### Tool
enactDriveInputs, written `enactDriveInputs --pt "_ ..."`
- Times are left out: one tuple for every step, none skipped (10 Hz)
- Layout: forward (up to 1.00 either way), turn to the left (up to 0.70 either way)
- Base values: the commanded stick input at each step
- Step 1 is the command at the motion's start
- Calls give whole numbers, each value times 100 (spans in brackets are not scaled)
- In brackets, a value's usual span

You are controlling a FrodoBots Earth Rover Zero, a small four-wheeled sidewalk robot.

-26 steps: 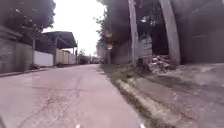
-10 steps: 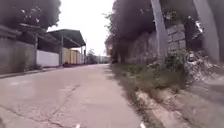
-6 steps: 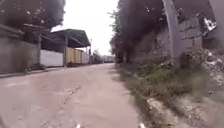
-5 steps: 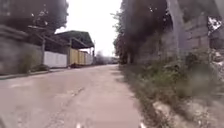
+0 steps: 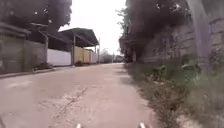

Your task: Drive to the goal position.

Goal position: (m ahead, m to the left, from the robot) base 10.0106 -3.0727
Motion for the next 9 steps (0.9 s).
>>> enactDriveInputs --pt "85 0" --pt "85 0" --pt "85 0" --pt "85 0" --pt "85 0" --pt "85 0" --pt "85 0" --pt "85 0" --pt "85 0"
